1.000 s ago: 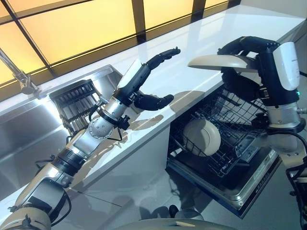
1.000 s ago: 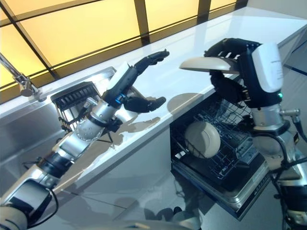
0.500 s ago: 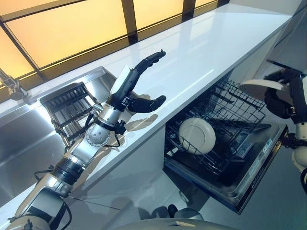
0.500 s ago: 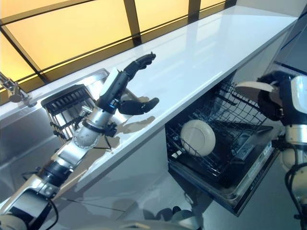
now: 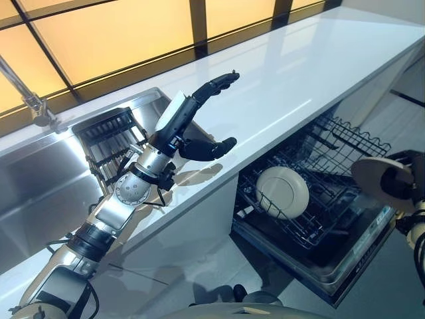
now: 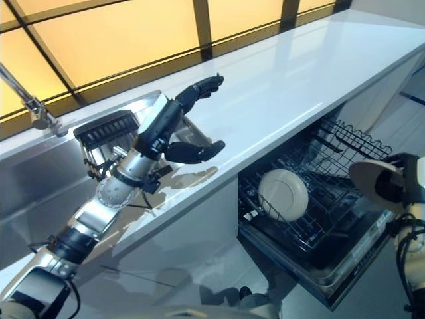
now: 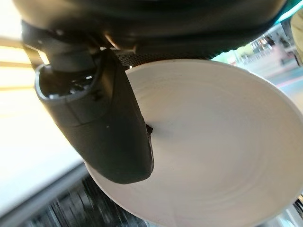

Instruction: Pick up plates and place into dishwasher.

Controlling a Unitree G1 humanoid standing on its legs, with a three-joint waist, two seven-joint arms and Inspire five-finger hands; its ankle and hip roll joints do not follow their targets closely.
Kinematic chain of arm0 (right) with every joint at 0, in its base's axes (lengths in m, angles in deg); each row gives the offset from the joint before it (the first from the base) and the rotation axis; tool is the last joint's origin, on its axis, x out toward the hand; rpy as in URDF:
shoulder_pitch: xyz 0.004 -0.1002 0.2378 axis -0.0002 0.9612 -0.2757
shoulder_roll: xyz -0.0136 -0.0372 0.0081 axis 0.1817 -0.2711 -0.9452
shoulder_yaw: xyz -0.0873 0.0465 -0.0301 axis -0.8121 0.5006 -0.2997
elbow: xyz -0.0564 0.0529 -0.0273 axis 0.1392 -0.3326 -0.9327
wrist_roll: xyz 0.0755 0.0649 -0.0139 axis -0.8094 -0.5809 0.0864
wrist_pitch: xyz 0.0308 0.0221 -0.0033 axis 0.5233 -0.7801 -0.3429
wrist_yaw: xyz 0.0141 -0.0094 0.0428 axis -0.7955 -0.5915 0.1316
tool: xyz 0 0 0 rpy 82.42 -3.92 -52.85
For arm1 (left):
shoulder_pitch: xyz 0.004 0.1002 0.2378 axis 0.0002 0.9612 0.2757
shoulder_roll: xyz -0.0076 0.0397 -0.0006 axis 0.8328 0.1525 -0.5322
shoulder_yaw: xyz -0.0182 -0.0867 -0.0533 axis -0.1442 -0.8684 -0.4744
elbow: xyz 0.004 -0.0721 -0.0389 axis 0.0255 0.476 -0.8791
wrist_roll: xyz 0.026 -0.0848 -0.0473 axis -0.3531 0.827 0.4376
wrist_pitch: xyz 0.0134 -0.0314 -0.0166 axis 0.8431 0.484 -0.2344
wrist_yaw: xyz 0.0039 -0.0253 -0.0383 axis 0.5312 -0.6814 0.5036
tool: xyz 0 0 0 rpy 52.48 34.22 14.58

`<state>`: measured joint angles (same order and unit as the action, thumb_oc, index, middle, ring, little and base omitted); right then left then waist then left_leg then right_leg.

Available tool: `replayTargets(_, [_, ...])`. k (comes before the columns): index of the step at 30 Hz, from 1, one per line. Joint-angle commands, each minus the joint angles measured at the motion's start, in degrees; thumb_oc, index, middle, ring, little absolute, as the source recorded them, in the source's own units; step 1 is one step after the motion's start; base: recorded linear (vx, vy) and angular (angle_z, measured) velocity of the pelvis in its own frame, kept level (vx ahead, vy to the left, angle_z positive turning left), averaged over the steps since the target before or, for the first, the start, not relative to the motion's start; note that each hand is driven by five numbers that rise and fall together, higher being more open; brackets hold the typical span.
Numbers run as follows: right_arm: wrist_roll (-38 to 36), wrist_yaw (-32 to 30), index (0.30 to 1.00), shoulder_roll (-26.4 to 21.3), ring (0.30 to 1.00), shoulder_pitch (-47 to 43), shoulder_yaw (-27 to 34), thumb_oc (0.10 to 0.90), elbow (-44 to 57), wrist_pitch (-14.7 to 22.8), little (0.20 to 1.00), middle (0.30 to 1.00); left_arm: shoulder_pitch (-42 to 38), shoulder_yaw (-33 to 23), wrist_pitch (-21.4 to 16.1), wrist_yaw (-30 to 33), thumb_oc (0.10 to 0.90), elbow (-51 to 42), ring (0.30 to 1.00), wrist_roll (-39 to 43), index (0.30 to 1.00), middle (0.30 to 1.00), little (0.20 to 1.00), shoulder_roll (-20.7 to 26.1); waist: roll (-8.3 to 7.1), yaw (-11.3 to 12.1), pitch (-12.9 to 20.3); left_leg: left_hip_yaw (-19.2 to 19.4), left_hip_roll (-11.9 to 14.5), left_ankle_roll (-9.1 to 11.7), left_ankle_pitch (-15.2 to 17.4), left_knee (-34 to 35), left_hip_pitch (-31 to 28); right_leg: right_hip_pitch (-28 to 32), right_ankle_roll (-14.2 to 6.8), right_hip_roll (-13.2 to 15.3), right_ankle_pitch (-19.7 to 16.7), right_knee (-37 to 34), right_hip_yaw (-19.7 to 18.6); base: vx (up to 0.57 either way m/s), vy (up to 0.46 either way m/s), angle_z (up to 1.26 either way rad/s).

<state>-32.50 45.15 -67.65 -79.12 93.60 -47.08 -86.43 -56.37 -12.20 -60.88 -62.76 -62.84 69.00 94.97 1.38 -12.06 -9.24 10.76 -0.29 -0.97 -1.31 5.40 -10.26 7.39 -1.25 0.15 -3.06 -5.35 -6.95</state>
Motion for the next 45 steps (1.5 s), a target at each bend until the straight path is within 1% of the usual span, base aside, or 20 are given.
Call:
replayTargets(1, [-1.3,-2.5,0.3,-5.9,0.3,-11.9,0.2,0.1,-5.5,-0.1,0.2,0.3,-3.9,-1.2,-3.2,-0.9,0.8,-4.8,0.9,7.5,0.9,0.9,0.9,2.6,-1.94,2.5,4.7,-2.2,-2.2,-2.8,8.3,-0.4,-0.5,1.1,-0.5,-5.1,4.0,0.4,2.6,0.03,-0.109,0.05])
replayTargets(4, [-1.6,-2.7,0.3,-6.4,0.3,-14.8,-2.5,0.1,-9.3,-2.2,0.2,0.3,-3.6,-0.4,-3.2,-2.8,0.8,-5.6,0.9,8.8,0.9,0.9,0.9,3.7,-1.69,3.4,4.2,-2.9,-2.3,-2.6,8.0,-0.4,-0.2,1.0,-0.5,-4.9,4.1,0.4,3.6,0.01,-0.1,0.16])
replayTargets(6, [-2.4,-2.7,0.3,-6.8,0.3,-16.9,-4.2,0.1,-11.2,-3.7,0.2,0.3,-4.0,0.6,-2.1,-3.6,0.8,-5.7,0.9,8.9,0.9,0.9,0.9,4.7,-1.44,3.9,3.6,-3.5,-2.5,-2.6,7.8,-0.4,0.3,0.8,-0.3,-4.8,4.1,0.4,4.3,-0.02,-0.106,0.24])
replayTargets(8, [-3.3,-3.0,0.3,-7.3,0.3,-19.6,-6.6,0.1,-13.6,-4.3,0.2,0.3,-5.1,2.0,-1.1,-4.1,0.8,-4.8,0.9,10.8,0.9,0.9,0.9,6.2,-1.0,4.3,2.9,-4.2,-2.7,-2.5,7.6,-0.4,1.0,0.3,-0.4,-4.6,4.0,0.4,5.1,-0.04,-0.102,0.24])
replayTargets(13, [-2.5,-3.5,0.3,-7.2,0.3,-22.3,-9.3,0.1,-15.0,-5.2,0.2,0.3,-5.1,2.0,-3.1,-5.9,0.8,-4.2,0.9,12.8,0.9,0.9,0.9,7.7,0.18,5.0,1.5,-5.0,-3.2,-2.5,7.3,-0.4,1.9,-0.3,-0.1,-4.2,4.0,0.4,5.9,-0.02,-0.063,0.15])
replayTargets(17, [-1.6,-4.3,0.3,-7.0,0.3,-23.4,-10.6,0.1,-15.6,-6.6,0.2,0.3,-5.2,1.6,-3.3,-6.5,0.8,-4.9,0.9,13.5,0.9,0.9,0.9,8.3,0.93,5.3,0.8,-5.2,-3.4,-2.4,7.3,-0.4,2.1,-0.4,0.0,-4.1,4.1,0.4,6.1,-0.01,-0.039,0.04])
replayTargets(19, [-1.7,-4.4,0.3,-7.0,0.3,-23.5,-10.7,0.1,-15.8,-6.7,0.2,0.3,-5.1,1.6,-3.4,-6.5,0.8,-5.0,0.9,13.5,0.9,0.9,0.9,8.5,1.02,5.3,0.7,-5.2,-3.4,-2.4,7.3,-0.4,2.1,-0.4,0.0,-4.0,4.1,0.4,6.2,-0.01,-0.032,0.06])
replayTargets(21, [-2.2,-4.3,0.3,-7.7,0.3,-24.0,-10.6,0.1,-16.5,-6.8,0.2,0.3,-5.2,1.3,-3.8,-6.6,0.8,-5.4,0.9,13.7,0.9,0.9,0.9,9.2,1.43,5.5,0.2,-5.4,-3.5,-2.4,7.3,-0.4,2.3,-0.6,0.0,-3.9,4.1,0.4,6.4,-0.02,-0.051,0.05])
replayTargets(26, [-3.4,-4.0,0.3,-8.7,0.3,-25.7,-11.3,0.1,-18.0,-5.6,0.2,0.3,-5.1,1.3,-5.0,-5.8,0.8,-6.0,0.9,12.4,0.9,0.9,0.9,9.7,2.37,5.6,-1.0,-5.5,-3.8,-2.4,7.2,-0.4,2.8,-1.0,0.0,-3.7,4.1,0.4,6.5,-0.02,-0.021,0.04])
replayTargets(28, [-3.6,-3.9,0.3,-8.7,0.3,-25.8,-11.3,0.1,-18.2,-5.5,0.2,0.3,-5.1,1.3,-5.2,-5.7,0.8,-6.1,0.9,12.3,0.9,0.9,0.9,9.8,2.46,5.6,-1.1,-5.6,-3.8,-2.4,7.2,-0.4,2.8,-1.0,0.0,-3.7,4.1,0.4,6.5,0.0,0.0,0.0])
replayTargets(29, [-3.6,-3.5,0.3,-8.8,0.3,-26.4,-11.3,0.1,-19.0,-5.1,0.2,0.3,-5.1,1.1,-5.5,-5.5,0.8,-6.3,0.9,12.5,0.9,0.9,0.9,10.0,2.7,5.7,-1.3,-5.6,-3.9,-2.4,7.2,-0.4,3.0,-1.2,0.0,-3.6,4.2,0.4,6.5,-0.06,-0.022,0.03])
replayTargets(30, [-3.6,-3.2,0.3,-8.9,0.3,-28.0,-12.1,0.1,-20.8,-4.8,0.2,0.3,-6.0,1.2,-6.0,-4.8,0.8,-6.0,0.9,12.5,0.9,0.9,0.9,10.0,3.29,5.8,-2.1,-5.7,-4.1,-2.4,7.1,-0.4,3.6,-1.8,0.0,-3.5,4.1,0.4,6.6,-0.08,-0.019,0.03])
replayTargets(32, [-5.3,-3.5,0.3,-9.1,0.3,-29.5,-12.9,0.1,-22.5,-4.3,0.2,0.3,-6.5,1.3,-6.3,-4.4,0.8,-5.7,0.9,12.8,0.9,0.9,0.9,9.9,3.85,5.9,-3.0,-5.7,-4.1,-2.4,6.9,-0.4,4.1,-2.3,0.0,-3.3,4.0,0.4,6.7,-0.08,-0.018,0.02])
replayTargets(34, [-6.0,-3.8,0.3,-8.6,0.3,-30.3,-12.9,0.1,-23.5,-4.2,0.2,0.3,-6.6,1.3,-6.5,-4.1,0.8,-5.6,0.9,12.0,0.9,0.9,0.9,9.8,4.41,5.9,-3.8,-5.7,-4.2,-2.3,6.8,-0.4,4.5,-2.7,0.1,-3.2,4.0,0.4,6.7,-0.07,-0.019,0.04])
replayTargets(37, [-7.3,-4.1,0.3,-7.9,0.3,-31.6,-13.4,0.1,-25.5,-4.7,0.2,0.3,-7.4,1.5,-7.6,-4.1,0.8,-5.7,0.9,11.9,0.9,0.9,0.9,10.3,5.15,6.2,-5.0,-5.9,-4.4,-2.4,6.7,-0.4,5.2,-3.4,0.2,-3.0,4.0,0.4,6.8,-0.07,-0.025,0.04])
replayTargets(40, [-8.4,-4.0,0.3,-7.2,0.3,-32.1,-13.5,0.1,-27.2,-4.4,0.2,0.3,-8.0,1.7,-7.4,-3.8,0.8,-6.2,0.9,12.1,0.9,0.9,0.9,10.6,5.6,6.4,-5.5,-5.8,-4.4,-2.4,6.7,-0.4,5.3,-3.5,0.2,-2.9,4.0,0.4,7.1,-0.02,-0.01,0.01])
replayTargets(42, [-10.1,-4.6,0.3,-5.6,0.3,-32.0,-13.5,0.1,-28.5,-4.4,0.2,0.3,-8.5,2.1,-7.0,-3.7,0.8,-6.3,0.9,12.4,0.9,0.9,0.9,10.6,5.98,6.5,-5.8,-5.6,-4.5,-2.3,6.7,-0.4,5.1,-3.4,0.2,-2.8,4.1,0.4,7.3,0.0,-0.04,0.02])
replayTargets(45, [-10.9,-4.4,0.3,-4.6,0.3,-32.3,-13.2,0.1,-29.7,-4.4,0.2,0.3,-9.1,2.3,-7.0,-3.8,0.8,-6.5,0.9,12.3,0.9,0.9,0.9,10.7,6.34,6.6,-6.5,-5.5,-4.5,-2.3,6.8,-0.4,5.2,-3.6,0.2,-2.6,4.1,0.4,7.4,-0.03,-0.029,0.0])
